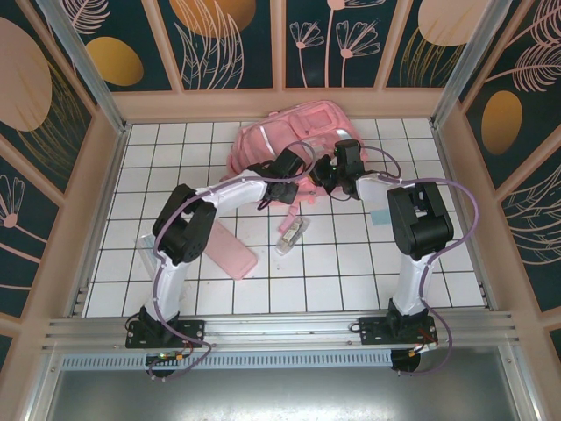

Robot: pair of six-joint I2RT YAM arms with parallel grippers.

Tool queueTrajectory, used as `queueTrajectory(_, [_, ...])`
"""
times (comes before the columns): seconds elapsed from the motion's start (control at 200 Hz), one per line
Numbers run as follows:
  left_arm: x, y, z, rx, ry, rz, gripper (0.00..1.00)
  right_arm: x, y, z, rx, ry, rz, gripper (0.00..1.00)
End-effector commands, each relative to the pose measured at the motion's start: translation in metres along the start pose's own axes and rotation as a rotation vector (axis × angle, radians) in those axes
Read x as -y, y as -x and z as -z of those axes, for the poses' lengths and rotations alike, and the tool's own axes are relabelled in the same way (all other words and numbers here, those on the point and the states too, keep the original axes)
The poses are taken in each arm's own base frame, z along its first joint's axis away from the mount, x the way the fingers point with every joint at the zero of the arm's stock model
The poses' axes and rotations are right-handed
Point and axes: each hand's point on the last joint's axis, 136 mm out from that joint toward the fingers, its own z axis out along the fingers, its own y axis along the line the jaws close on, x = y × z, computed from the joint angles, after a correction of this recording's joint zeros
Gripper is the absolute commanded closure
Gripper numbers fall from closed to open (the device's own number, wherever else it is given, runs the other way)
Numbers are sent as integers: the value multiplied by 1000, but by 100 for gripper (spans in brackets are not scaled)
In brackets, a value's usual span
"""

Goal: Pack books, pencil case, and school supplies into a backpack

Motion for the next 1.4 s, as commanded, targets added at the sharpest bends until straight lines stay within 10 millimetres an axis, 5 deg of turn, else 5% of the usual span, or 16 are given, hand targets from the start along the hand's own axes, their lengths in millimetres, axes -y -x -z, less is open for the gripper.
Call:
queueTrajectory(0.0, [-34,41,-3,141,170,17,53,-57,-19,18,-76,150,86,100])
queueTrajectory(0.23, [-38,63,7,214,192,61,68,-57,-33,12,-130,159,82,100])
queueTrajectory(0.37, [-32,75,14,246,156,75,100,-50,-39,8,-155,153,69,100])
queueTrajectory(0.655, [-31,49,24,178,114,-1,100,-27,-2,16,-61,79,79,100])
queueTrajectory(1.101, [-95,14,36,59,88,119,100,-17,24,28,-13,39,117,100])
queueTrajectory(1.396, [-29,0,50,19,-307,7,100,-34,22,23,-50,80,155,100])
